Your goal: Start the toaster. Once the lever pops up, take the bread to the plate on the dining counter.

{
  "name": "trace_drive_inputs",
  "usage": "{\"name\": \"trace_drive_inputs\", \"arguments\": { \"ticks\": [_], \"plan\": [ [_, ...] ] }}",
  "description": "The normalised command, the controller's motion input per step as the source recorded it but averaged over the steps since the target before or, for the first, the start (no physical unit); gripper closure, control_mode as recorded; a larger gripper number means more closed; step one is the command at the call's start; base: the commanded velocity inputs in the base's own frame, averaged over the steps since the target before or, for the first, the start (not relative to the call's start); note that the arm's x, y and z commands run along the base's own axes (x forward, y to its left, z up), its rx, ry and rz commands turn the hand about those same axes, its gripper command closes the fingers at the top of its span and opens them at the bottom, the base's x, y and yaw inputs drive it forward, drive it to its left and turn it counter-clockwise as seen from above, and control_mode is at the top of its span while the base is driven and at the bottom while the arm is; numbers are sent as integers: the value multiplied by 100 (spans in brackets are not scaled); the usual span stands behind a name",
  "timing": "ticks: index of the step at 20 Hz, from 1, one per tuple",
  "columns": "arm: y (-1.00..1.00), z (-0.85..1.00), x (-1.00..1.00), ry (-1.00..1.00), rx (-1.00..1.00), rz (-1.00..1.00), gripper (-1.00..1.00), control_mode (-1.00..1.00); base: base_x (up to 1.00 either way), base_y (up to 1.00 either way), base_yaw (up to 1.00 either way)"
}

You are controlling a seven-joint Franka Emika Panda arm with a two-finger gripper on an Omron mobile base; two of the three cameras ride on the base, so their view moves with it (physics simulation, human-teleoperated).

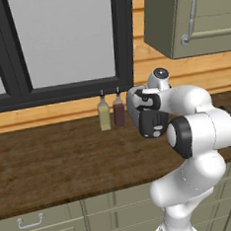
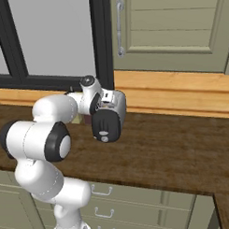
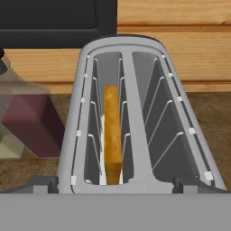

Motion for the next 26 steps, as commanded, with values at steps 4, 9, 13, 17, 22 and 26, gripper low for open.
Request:
{"name": "trace_drive_inputs", "arguments": {
  "ticks": [4,9,13,17,22,26],
  "plan": [
    [0,0,0,0,0,0,-100,-100,0,0,0],
    [0,0,0,0,0,0,-100,-100,0,0,0],
    [0,0,0,0,0,0,-100,-100,0,0,0],
    [0,0,0,0,0,0,-100,-100,0,0,0],
    [0,0,0,0,0,0,-100,-100,0,0,0],
    [0,0,0,0,0,0,-100,-100,0,0,0]
  ]
}}
